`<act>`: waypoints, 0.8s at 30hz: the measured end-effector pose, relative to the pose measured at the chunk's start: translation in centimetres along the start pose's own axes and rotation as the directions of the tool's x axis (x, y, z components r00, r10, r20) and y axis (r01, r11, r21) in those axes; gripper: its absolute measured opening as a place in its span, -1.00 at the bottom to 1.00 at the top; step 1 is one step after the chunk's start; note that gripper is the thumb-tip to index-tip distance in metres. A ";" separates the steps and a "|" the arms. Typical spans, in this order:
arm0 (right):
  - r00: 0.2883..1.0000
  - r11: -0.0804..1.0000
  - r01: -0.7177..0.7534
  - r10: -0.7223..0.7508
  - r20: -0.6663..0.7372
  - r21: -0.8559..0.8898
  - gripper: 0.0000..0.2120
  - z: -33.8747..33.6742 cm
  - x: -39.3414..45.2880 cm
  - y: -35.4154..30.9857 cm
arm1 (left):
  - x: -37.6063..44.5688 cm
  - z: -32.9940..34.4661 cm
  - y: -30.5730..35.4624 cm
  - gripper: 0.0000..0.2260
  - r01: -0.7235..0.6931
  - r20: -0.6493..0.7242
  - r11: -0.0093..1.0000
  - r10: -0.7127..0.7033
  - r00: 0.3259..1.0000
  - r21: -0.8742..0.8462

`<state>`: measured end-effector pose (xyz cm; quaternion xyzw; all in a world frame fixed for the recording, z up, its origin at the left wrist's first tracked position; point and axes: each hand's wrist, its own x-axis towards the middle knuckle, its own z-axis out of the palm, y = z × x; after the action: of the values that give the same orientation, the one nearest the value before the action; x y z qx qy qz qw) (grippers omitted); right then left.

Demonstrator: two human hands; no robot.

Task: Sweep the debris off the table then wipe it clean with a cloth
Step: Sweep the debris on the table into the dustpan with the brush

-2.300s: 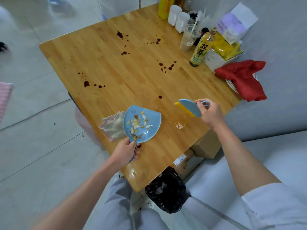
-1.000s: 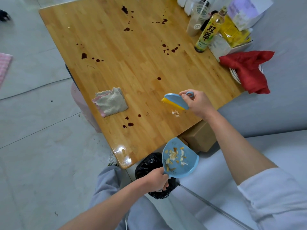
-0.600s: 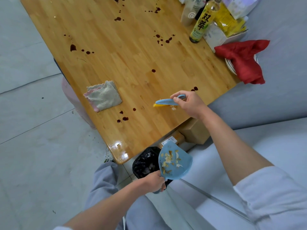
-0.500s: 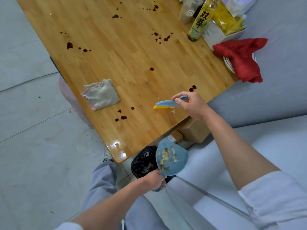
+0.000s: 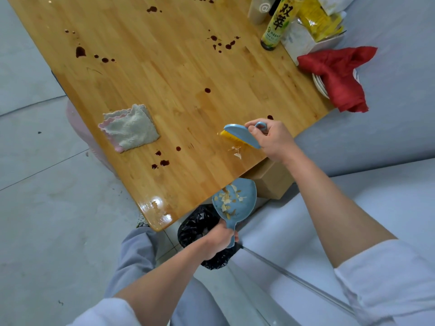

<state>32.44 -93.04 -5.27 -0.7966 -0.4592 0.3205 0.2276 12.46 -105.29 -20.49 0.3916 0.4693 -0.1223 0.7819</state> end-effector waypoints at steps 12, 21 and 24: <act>0.973 0.998 -0.068 0.065 0.220 0.008 -0.84 -1.1 -4.5 0.3 | -0.2 -0.6 0.8 -0.71 0.035 0.012 0.999 -0.035 0.999 0.012; 0.977 0.992 -0.103 0.087 0.194 0.073 -0.85 -2.8 -3.1 1.5 | 0.0 -1.0 0.4 -0.78 0.024 0.025 0.999 -0.025 0.999 0.030; 0.998 0.996 -0.026 0.022 0.055 0.086 -0.85 -2.8 -1.3 0.7 | 0.0 -1.2 0.3 -0.82 0.020 0.035 0.999 -0.022 0.999 0.050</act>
<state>34.37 -94.68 -3.39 -0.7826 -0.4413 0.3642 0.2454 11.87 -104.19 -20.64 0.4037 0.4564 -0.1490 0.7788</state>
